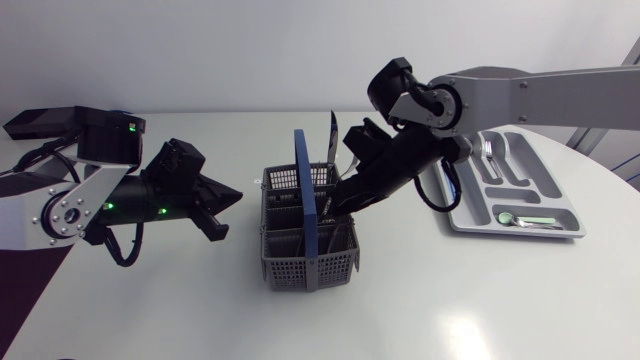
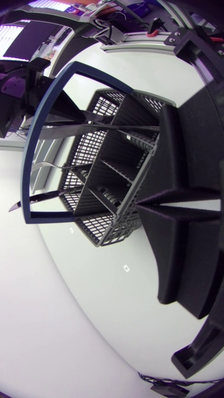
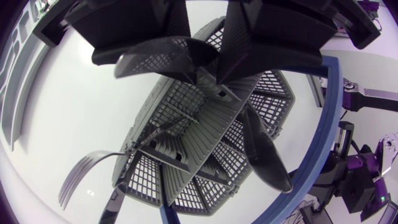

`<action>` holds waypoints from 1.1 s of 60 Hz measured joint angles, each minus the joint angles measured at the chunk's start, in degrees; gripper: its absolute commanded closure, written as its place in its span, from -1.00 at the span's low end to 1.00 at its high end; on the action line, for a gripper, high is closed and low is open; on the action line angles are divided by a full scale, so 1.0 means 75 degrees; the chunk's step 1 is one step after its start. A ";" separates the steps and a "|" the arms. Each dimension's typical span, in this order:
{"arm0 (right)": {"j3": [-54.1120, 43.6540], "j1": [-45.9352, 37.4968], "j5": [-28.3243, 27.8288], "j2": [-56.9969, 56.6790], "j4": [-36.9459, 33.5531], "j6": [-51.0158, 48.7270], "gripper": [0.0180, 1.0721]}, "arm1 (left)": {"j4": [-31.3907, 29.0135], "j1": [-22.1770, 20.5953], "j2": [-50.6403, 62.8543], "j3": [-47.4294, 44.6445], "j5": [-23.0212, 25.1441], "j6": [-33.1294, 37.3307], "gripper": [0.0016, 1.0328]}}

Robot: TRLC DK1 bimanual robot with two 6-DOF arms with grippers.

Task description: Sort the cutlery from the basket into the organizer compartments.

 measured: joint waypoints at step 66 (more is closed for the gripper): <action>-0.0941 0.0618 0.1032 -0.1204 0.0481 -0.0210 0.89 | -0.0117 0.0000 -0.0335 -0.0117 -0.0023 0.0020 0.93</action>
